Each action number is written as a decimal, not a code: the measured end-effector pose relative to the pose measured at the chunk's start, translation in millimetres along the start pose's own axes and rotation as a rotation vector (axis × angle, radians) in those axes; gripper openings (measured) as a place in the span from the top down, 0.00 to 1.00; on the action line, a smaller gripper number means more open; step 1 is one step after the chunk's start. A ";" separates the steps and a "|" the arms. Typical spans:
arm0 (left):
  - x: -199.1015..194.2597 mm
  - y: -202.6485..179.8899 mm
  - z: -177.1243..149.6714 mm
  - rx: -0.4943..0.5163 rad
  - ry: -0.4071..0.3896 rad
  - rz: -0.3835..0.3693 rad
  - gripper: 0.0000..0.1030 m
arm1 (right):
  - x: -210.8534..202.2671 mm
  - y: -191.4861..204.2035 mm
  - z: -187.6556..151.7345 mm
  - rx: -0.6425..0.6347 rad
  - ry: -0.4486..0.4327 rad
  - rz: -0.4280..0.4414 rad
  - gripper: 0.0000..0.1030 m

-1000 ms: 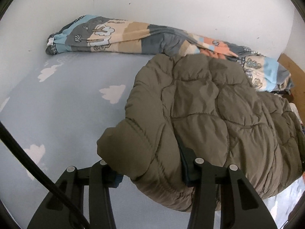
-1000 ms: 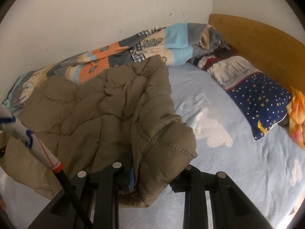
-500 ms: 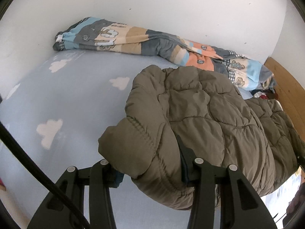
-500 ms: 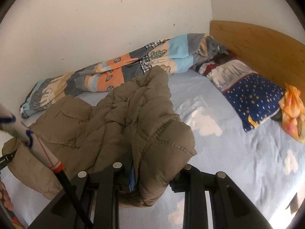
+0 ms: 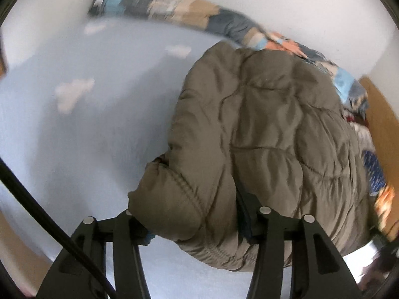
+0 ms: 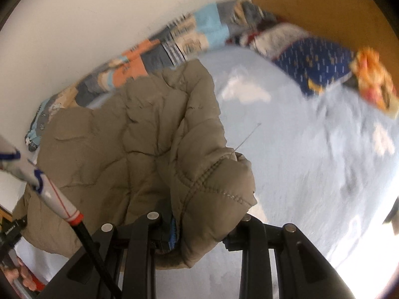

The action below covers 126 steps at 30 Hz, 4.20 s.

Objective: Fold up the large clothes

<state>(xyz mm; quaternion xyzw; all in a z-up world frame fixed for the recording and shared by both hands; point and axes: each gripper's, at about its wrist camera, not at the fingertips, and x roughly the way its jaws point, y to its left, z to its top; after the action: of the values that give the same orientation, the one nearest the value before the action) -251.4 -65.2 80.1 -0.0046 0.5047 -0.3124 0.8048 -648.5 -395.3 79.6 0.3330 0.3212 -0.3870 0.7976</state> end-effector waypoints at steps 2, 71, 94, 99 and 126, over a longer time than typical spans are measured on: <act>6.2 17.3 -0.7 -0.094 0.039 -0.033 0.34 | 4.8 -14.0 -1.9 0.058 0.030 0.043 0.66; 9.1 -149.1 -56.4 0.556 -0.225 0.131 0.04 | -8.0 90.9 -24.3 -0.247 -0.062 0.041 0.35; 5.8 -158.5 -88.8 0.664 -0.302 0.221 0.04 | 13.6 35.3 -28.3 -0.109 0.076 -0.085 0.29; 5.3 -155.6 -86.2 0.643 -0.288 0.205 0.04 | 12.7 36.1 -29.2 -0.115 0.064 -0.093 0.28; -19.4 -95.9 -28.1 0.364 -0.301 0.275 0.04 | -13.8 106.7 -22.6 -0.299 -0.137 -0.015 0.26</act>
<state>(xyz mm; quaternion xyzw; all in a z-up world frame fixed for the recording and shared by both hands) -327.9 -123.9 112.9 0.1621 0.3107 -0.2815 0.8933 -572.4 -321.1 107.5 0.1810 0.3226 -0.3625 0.8554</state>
